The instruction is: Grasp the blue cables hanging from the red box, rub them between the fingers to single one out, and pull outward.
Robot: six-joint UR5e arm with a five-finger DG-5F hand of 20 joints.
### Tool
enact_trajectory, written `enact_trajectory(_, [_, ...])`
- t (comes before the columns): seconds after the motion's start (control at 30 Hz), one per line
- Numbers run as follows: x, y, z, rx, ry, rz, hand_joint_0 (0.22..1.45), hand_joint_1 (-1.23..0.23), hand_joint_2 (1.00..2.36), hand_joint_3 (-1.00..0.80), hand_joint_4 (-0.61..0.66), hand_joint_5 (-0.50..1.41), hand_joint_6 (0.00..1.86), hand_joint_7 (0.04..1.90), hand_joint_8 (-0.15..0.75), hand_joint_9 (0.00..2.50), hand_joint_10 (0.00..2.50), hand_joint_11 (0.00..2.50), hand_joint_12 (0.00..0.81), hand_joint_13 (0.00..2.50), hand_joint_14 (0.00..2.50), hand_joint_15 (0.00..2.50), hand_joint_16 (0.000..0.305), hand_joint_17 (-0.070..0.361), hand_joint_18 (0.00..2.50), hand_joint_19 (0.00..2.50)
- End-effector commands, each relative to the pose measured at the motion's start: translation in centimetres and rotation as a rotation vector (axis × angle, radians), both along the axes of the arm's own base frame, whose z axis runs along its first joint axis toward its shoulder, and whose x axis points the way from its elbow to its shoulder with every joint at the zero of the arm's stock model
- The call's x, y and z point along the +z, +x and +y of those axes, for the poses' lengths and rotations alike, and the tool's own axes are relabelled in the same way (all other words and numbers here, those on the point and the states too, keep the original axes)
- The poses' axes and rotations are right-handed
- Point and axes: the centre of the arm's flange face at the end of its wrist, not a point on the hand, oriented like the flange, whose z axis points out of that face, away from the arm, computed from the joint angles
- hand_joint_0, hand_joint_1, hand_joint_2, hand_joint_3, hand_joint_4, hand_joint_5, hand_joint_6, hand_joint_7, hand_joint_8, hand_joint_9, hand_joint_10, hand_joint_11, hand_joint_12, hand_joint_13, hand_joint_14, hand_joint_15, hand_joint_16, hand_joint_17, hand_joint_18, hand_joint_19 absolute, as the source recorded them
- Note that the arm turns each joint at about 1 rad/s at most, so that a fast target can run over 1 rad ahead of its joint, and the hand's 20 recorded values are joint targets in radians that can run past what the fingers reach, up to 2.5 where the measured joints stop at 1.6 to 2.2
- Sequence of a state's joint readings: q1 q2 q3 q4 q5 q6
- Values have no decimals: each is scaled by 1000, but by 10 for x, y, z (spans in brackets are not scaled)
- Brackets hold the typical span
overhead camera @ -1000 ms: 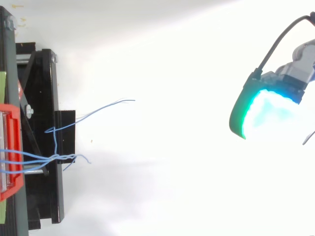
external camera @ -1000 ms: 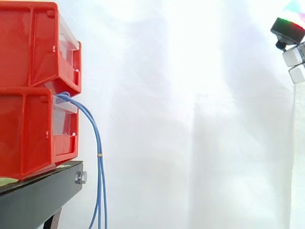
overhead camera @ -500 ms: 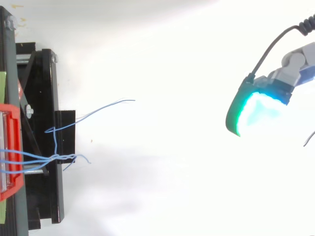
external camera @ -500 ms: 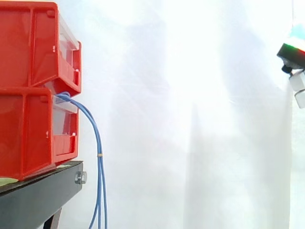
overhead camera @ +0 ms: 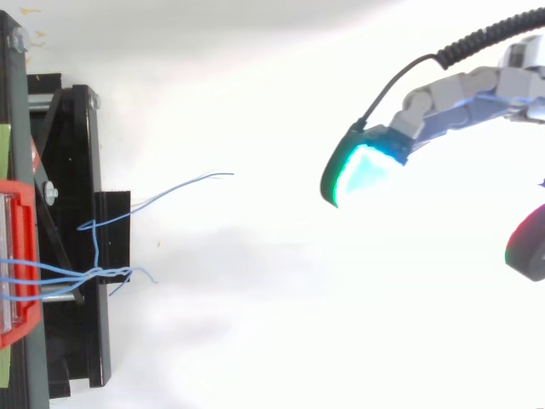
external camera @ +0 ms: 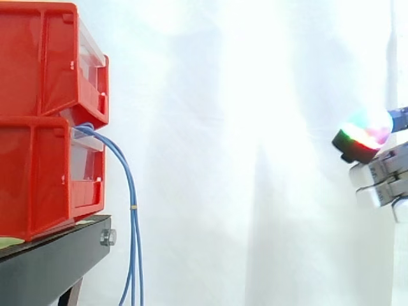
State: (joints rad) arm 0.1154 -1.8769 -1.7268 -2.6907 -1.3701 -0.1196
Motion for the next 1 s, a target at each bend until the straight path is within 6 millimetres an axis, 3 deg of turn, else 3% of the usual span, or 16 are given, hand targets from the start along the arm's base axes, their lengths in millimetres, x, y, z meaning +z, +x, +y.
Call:
enact_trajectory(0.0, [-19,12,3,-13,1,-23,518,-555,1000,-500,168,-216,502,694,245,471,0,15,334,374,5,126,47,105,410,392])
enact_trajectory(0.07, [-24,14,3,-16,1,-25,517,-554,1000,-500,170,-216,502,692,245,471,0,16,334,376,5,127,47,105,409,381])
enact_trajectory(0.1, [-39,29,5,-17,4,-47,517,-554,1000,-500,169,-216,502,692,245,471,0,15,334,376,4,119,47,105,408,393])
enact_trajectory(0.47, [-36,42,12,-50,-53,-102,517,-554,1000,-500,170,-214,502,690,246,472,0,21,334,374,5,126,46,104,406,389])
enact_trajectory(0.97, [-111,112,12,-69,-4,-82,517,-555,1000,-500,177,-209,502,694,246,482,0,12,333,373,5,126,46,104,405,382])
